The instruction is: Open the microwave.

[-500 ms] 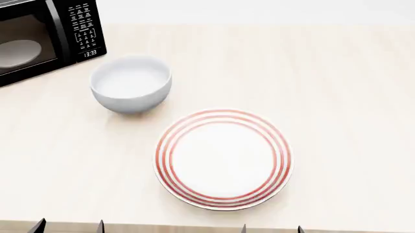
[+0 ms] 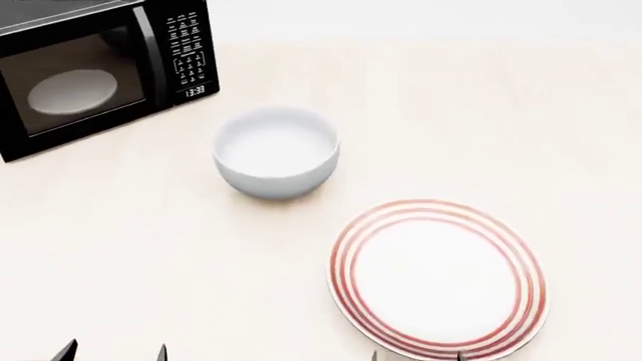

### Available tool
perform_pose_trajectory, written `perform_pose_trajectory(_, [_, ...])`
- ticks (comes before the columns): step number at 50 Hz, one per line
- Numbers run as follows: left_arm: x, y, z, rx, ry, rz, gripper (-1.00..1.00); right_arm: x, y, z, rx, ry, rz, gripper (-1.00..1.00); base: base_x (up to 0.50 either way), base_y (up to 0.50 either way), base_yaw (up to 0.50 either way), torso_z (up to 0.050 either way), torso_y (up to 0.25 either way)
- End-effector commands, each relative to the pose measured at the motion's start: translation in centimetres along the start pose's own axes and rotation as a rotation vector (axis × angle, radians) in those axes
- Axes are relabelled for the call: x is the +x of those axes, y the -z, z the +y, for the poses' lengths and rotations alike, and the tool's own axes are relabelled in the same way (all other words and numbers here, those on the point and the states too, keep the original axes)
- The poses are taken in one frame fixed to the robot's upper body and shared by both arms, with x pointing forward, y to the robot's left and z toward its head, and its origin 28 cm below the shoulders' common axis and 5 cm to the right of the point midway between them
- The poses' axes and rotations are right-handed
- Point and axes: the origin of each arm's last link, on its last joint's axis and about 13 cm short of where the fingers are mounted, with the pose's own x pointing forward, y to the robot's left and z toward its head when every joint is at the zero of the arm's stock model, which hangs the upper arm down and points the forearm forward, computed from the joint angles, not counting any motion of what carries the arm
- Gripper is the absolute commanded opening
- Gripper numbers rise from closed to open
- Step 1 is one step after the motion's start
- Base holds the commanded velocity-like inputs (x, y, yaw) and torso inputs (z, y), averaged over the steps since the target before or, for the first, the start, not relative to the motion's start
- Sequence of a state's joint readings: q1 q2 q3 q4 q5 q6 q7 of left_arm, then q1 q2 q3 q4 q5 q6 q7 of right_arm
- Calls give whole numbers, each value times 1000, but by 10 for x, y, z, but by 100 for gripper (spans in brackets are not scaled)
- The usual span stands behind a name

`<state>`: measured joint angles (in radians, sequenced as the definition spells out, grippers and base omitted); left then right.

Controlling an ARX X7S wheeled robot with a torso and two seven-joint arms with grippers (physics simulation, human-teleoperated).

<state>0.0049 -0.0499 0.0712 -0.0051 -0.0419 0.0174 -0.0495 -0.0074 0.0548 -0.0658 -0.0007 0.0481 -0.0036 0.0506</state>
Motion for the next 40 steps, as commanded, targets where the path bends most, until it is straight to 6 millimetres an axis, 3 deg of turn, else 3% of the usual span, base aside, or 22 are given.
perform_pose_trajectory(1, [-1, 0, 0, -2, 6, 1, 100, -2, 0, 1, -5, -13, 4, 100, 137, 500, 0, 0, 0])
perform_pose_trajectory(40, [-1, 1, -1, 2, 5, 6, 100, -2, 1, 2, 15, -32, 12, 100, 160, 500, 0, 0, 0])
